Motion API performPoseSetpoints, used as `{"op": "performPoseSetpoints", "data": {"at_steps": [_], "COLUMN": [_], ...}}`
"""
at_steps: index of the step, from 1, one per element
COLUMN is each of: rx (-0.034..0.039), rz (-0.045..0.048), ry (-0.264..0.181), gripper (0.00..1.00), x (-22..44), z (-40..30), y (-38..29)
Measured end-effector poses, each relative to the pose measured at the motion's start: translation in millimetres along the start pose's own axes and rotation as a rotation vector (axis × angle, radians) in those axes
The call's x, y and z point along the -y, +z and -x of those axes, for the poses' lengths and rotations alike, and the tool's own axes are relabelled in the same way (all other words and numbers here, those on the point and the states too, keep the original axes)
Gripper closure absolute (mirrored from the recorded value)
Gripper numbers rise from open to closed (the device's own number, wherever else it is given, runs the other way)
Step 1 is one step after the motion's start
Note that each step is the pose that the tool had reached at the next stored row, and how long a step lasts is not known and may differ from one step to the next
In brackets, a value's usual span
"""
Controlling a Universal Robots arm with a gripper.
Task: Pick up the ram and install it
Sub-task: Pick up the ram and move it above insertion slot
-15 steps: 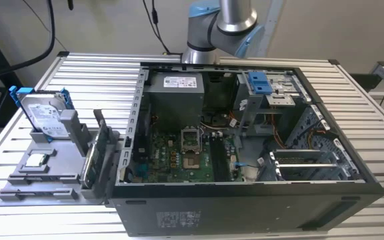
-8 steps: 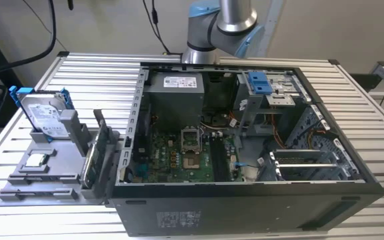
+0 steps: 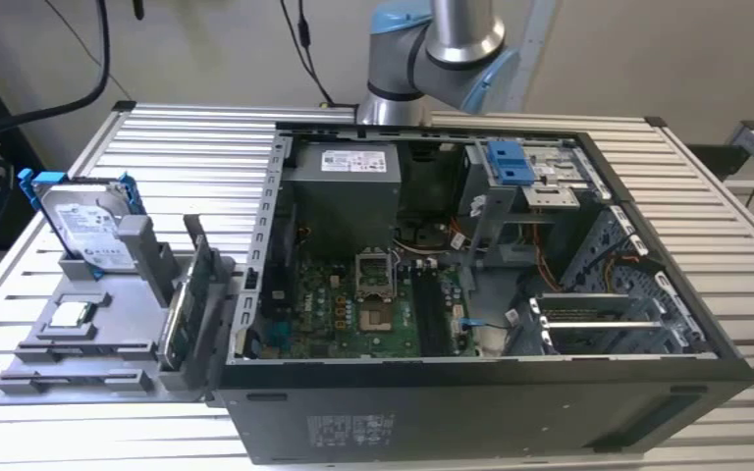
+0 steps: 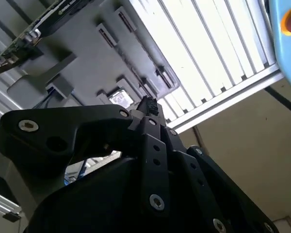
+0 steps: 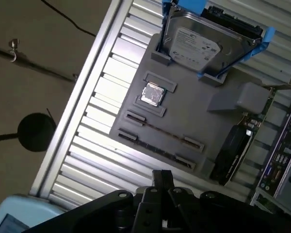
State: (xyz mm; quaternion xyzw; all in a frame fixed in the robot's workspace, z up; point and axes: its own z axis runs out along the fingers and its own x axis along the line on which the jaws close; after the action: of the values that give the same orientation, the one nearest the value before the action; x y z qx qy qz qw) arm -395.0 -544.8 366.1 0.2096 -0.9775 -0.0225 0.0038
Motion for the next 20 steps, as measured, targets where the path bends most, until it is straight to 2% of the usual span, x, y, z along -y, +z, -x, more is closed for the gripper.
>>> {"op": "performPoseSetpoints", "data": {"at_steps": [9,20], "rx": [-0.0046,-0.0069], "rz": [-0.0003,-0.0024], "ry": [-0.129,-0.283], "gripper": [0.89,0.89], "x": [0.1,0.1], "z": [0.0,0.0], "y": [0.4,1.0]}}
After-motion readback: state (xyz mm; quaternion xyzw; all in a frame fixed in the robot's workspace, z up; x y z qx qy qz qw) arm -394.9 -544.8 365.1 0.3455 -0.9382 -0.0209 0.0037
